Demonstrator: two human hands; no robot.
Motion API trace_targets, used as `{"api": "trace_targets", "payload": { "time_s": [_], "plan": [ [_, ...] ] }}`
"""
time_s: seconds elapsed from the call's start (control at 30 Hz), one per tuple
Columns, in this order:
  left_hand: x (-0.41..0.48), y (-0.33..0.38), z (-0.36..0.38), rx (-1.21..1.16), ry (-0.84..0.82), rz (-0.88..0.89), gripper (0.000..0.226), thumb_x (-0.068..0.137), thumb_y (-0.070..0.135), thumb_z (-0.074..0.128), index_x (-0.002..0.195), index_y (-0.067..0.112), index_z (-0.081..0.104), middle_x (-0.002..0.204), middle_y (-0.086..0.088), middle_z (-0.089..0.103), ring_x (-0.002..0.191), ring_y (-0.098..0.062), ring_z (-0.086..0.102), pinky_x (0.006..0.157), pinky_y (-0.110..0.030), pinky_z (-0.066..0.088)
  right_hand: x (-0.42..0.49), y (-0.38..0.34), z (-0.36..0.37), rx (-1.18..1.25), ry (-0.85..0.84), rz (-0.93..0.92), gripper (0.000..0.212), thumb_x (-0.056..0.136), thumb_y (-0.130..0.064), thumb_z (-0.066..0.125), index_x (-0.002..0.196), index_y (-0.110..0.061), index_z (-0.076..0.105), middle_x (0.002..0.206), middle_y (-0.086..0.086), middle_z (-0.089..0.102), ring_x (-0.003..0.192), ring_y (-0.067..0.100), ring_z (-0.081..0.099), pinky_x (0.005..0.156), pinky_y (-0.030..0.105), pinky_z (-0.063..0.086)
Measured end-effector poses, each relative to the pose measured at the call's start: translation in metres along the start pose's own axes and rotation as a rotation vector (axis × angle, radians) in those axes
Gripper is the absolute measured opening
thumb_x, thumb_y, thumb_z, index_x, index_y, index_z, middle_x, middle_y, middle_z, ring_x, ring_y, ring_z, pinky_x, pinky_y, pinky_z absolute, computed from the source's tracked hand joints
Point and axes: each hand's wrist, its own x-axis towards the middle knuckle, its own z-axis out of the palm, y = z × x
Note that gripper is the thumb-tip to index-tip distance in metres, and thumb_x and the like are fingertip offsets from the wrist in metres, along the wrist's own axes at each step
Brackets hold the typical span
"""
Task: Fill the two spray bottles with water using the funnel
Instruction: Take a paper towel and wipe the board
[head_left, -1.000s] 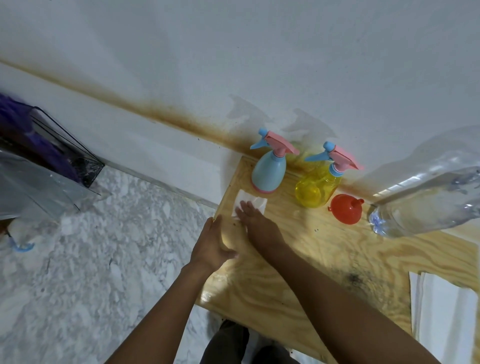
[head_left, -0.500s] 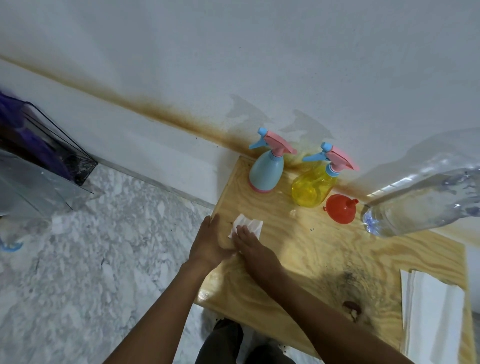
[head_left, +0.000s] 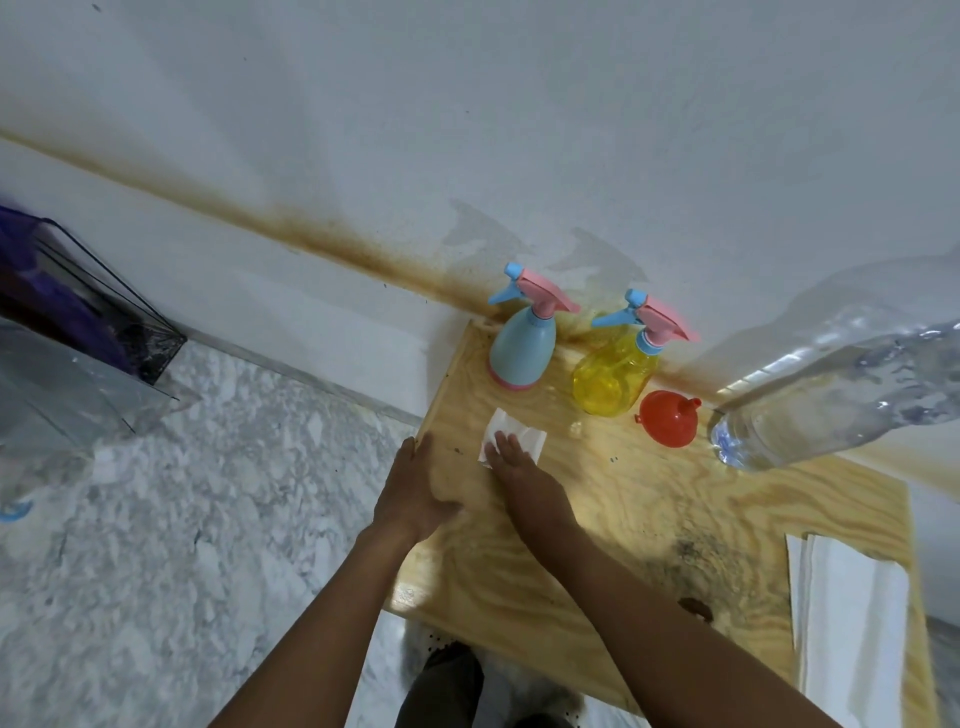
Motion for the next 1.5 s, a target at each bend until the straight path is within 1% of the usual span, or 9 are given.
{"api": "trace_targets", "payload": {
  "time_s": [0.13,0.3,0.4,0.5,0.73,0.9,1.1,1.33,1.5],
  "plan": [
    [-0.001,0.002,-0.004,0.006,0.003,0.014,0.122,0.061,0.051,0.082,0.155,0.023,0.011,0.158,-0.009,0.021,0.143,-0.029,0.034,0.107,-0.045,0.044,-0.024,0.004,0.007,-0.001,-0.016,-0.02,0.058,0.1,-0.002,0.018,0.156,-0.016,0.016,0.165,0.002,0.005,0.152,0.018,0.009,0.112,0.032,0.035],
    [-0.006,0.009,-0.012,0.084,-0.007,0.021,0.117,0.061,0.056,0.08,0.152,0.019,0.016,0.15,-0.009,0.028,0.136,-0.031,0.041,0.1,-0.046,0.049,-0.044,0.006,-0.005,0.318,-0.041,0.065,0.045,0.101,-0.005,0.039,0.144,-0.014,0.047,0.156,0.004,0.038,0.144,0.02,0.033,0.118,0.031,0.023],
    [-0.009,0.014,-0.014,0.162,-0.017,0.006,0.112,0.072,0.056,0.074,0.155,0.016,0.011,0.162,-0.013,0.01,0.15,-0.034,0.017,0.115,-0.048,0.033,-0.057,0.007,-0.028,0.535,0.177,0.118,0.026,0.099,-0.007,0.047,0.115,-0.014,0.066,0.114,0.007,0.071,0.101,0.014,0.065,0.087,0.016,0.048],
    [-0.018,0.03,-0.012,0.182,0.033,0.02,0.096,0.081,0.056,0.066,0.154,0.017,0.019,0.163,-0.014,0.006,0.152,-0.032,0.008,0.119,-0.048,0.024,-0.074,0.015,-0.049,0.662,0.338,0.218,0.025,0.096,0.0,0.045,0.104,-0.01,0.067,0.091,0.001,0.07,0.073,0.0,0.061,0.062,0.003,0.039],
    [-0.054,0.098,0.011,-0.051,0.036,0.15,0.076,0.084,0.039,0.074,0.147,0.017,0.039,0.153,-0.007,0.039,0.14,-0.023,0.039,0.113,-0.038,0.036,-0.134,0.054,-0.075,0.698,0.384,0.264,0.038,0.09,-0.022,0.066,0.128,-0.024,0.062,0.12,-0.013,0.057,0.11,0.004,0.055,0.09,0.02,0.04],
    [-0.082,0.149,0.037,-0.061,0.006,0.286,0.065,0.084,0.04,0.073,0.142,0.023,0.047,0.147,0.001,0.047,0.133,-0.017,0.047,0.104,-0.024,0.038,-0.192,0.091,-0.085,0.678,0.517,0.257,0.048,0.087,-0.018,0.07,0.132,-0.027,0.057,0.119,-0.014,0.057,0.109,0.008,0.056,0.095,0.027,0.047],
    [-0.113,0.209,0.087,-0.039,-0.05,0.426,0.062,0.085,0.042,0.071,0.14,0.026,0.05,0.144,0.006,0.05,0.132,-0.013,0.048,0.103,-0.023,0.038,-0.263,0.137,-0.089,0.681,0.683,0.344,0.037,0.09,-0.015,0.068,0.125,-0.025,0.063,0.112,-0.014,0.062,0.104,0.003,0.057,0.084,-0.001,0.036],
    [-0.148,0.276,0.17,0.021,-0.166,0.501,0.062,0.086,0.035,0.07,0.142,0.025,0.048,0.145,0.006,0.047,0.128,-0.013,0.051,0.1,-0.025,0.043,-0.344,0.203,-0.065,0.649,0.845,0.469,0.036,0.09,-0.014,0.069,0.125,-0.015,0.062,0.118,-0.007,0.064,0.108,0.009,0.059,0.095,0.021,0.044],
    [-0.163,0.317,0.228,0.13,-0.181,0.587,0.054,0.087,0.033,0.07,0.136,0.015,0.055,0.135,-0.001,0.056,0.124,-0.018,0.054,0.089,-0.018,0.038,-0.385,0.245,-0.051,0.696,0.872,0.559,0.037,0.091,-0.015,0.067,0.127,-0.017,0.061,0.117,-0.012,0.061,0.109,0.003,0.055,0.091,0.004,0.034]
  ]
}}
